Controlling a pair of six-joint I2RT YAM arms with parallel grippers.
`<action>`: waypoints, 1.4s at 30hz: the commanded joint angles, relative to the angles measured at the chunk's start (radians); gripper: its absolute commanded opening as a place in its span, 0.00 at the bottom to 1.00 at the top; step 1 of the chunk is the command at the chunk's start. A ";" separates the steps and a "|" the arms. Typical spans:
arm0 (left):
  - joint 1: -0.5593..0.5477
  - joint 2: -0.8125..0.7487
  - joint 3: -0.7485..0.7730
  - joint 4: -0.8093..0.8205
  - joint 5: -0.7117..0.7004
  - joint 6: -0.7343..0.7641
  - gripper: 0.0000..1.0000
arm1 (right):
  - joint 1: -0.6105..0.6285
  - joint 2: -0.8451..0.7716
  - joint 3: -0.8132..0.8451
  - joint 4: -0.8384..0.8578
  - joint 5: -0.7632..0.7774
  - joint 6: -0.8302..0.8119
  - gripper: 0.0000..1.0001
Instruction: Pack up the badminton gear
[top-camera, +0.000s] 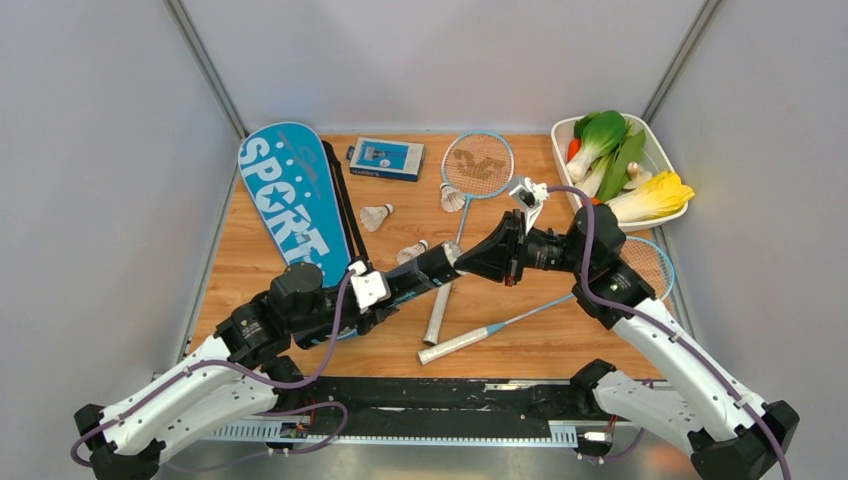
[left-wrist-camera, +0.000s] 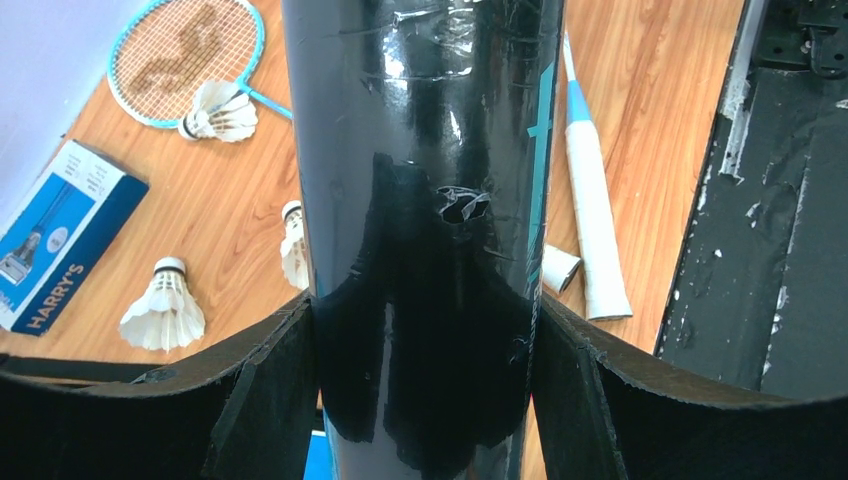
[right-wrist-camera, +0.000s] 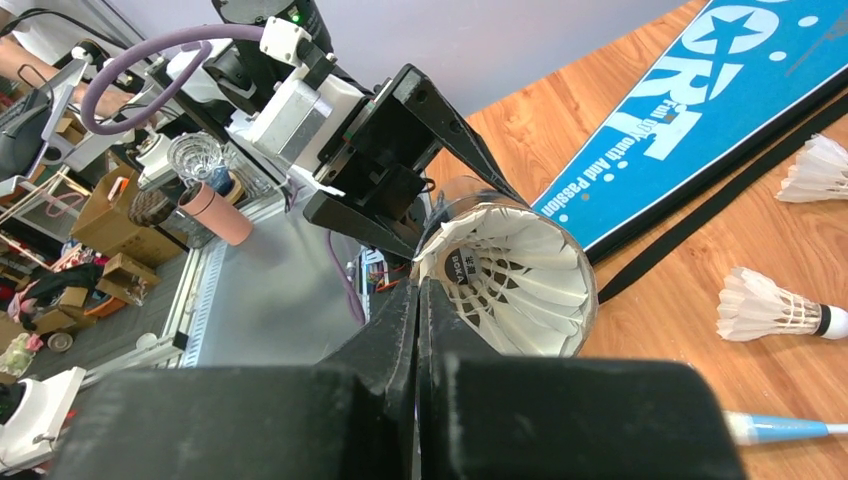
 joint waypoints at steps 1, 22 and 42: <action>-0.004 -0.023 0.028 0.124 0.068 0.028 0.53 | 0.013 0.059 0.023 -0.049 0.046 -0.031 0.00; -0.005 -0.027 0.029 0.113 0.042 0.036 0.53 | 0.042 -0.034 0.050 -0.077 0.235 0.006 0.17; -0.004 0.001 0.044 0.120 0.041 0.037 0.53 | 0.042 0.076 0.013 -0.030 0.082 0.050 0.01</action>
